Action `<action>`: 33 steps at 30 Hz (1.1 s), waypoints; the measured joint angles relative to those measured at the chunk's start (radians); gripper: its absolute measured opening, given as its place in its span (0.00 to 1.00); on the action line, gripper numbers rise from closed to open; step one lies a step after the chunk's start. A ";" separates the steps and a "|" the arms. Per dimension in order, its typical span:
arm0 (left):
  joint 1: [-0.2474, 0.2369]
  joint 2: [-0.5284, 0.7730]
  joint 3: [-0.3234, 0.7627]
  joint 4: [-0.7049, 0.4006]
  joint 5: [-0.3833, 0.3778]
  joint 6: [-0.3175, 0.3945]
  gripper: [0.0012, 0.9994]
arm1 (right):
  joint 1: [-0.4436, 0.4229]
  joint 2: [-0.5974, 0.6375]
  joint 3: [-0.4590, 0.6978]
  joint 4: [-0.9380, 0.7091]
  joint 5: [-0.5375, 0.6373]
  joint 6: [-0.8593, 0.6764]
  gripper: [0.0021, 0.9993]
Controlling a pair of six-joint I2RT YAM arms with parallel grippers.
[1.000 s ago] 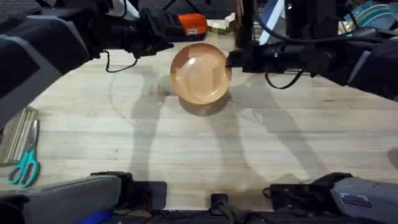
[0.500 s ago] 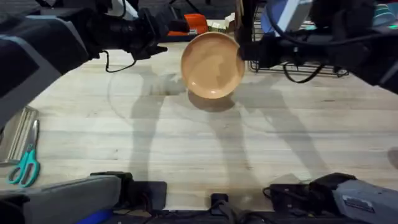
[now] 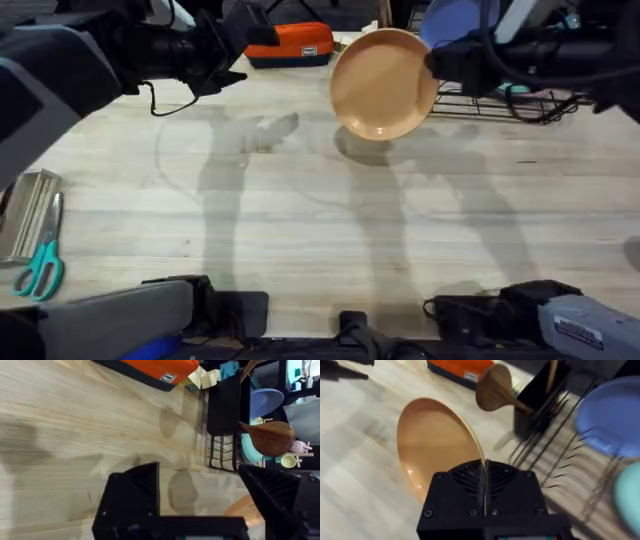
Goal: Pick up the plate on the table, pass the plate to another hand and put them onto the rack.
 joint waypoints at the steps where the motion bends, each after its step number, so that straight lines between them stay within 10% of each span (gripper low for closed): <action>1: 0.001 0.000 0.000 0.000 0.000 0.000 0.97 | -0.006 -0.013 0.000 0.000 0.002 -0.038 0.03; 33: 0.002 0.000 0.000 0.000 0.000 0.000 0.97 | -0.185 -0.103 0.000 0.285 0.298 -0.577 0.03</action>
